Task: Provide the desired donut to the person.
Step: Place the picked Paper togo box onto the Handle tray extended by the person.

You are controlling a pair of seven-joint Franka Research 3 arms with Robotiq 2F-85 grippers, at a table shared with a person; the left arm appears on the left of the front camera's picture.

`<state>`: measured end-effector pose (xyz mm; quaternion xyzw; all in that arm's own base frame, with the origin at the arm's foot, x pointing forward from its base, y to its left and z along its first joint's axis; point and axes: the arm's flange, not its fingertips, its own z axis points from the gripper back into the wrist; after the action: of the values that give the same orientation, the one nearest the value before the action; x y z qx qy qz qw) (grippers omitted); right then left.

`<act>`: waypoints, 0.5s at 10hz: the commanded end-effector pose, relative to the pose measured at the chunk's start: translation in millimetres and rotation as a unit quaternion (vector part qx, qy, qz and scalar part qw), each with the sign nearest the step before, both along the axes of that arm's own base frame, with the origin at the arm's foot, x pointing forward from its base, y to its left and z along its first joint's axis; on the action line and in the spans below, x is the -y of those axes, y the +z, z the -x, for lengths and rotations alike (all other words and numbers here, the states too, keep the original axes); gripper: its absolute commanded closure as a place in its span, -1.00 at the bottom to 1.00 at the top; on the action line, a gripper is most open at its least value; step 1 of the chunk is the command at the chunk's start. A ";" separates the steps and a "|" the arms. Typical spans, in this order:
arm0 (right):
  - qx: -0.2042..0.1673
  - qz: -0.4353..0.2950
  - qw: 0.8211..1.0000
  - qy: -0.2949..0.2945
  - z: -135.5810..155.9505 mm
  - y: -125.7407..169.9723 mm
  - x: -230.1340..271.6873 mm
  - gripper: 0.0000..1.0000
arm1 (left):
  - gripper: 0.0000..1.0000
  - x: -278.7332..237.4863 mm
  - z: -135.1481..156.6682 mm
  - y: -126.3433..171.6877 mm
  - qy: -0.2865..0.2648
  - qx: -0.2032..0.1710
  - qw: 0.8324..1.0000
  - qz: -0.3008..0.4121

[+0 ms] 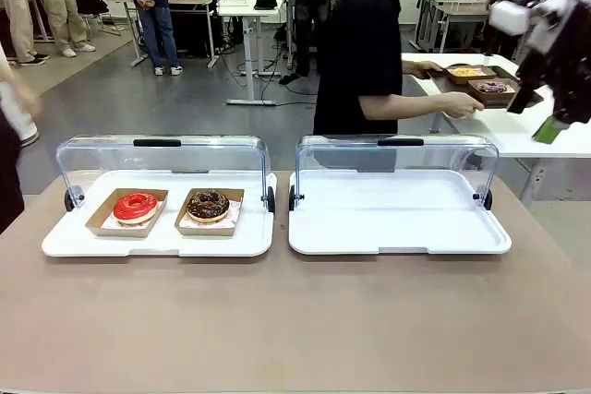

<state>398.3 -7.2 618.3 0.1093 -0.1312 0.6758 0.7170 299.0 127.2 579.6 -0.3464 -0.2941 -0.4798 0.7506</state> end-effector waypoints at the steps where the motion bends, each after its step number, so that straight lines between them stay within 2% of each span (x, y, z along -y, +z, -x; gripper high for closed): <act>1: -0.046 -0.182 0.982 -0.021 -9.7 11.7 65.0 -1.00 | -1.00 -0.8 0.2 0.9 -0.004 0.009 1.000 0.006; 2: -0.047 -0.252 0.966 -0.041 -15.1 5.8 95.5 -1.00 | -1.00 -0.8 0.2 0.9 -0.004 0.009 1.000 0.006; 3: -0.034 -0.280 0.959 -0.027 -13.1 -10.8 131.3 -1.00 | -1.00 -0.8 0.2 0.9 -0.004 0.009 1.000 0.006; 4: -0.013 -0.311 0.949 -0.049 -10.1 -30.5 161.7 -1.00 | -1.00 -0.8 0.2 0.9 -0.004 0.009 1.000 0.006; 5: 0.023 -0.331 0.939 -0.090 -8.4 -49.7 189.5 -1.00 | -1.00 -0.8 0.2 0.9 -0.004 0.009 1.000 0.006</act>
<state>395.7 -189.1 584.4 0.3168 -0.3410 0.5461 0.6965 299.0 127.2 579.6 -0.3463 -0.2941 -0.4798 0.7506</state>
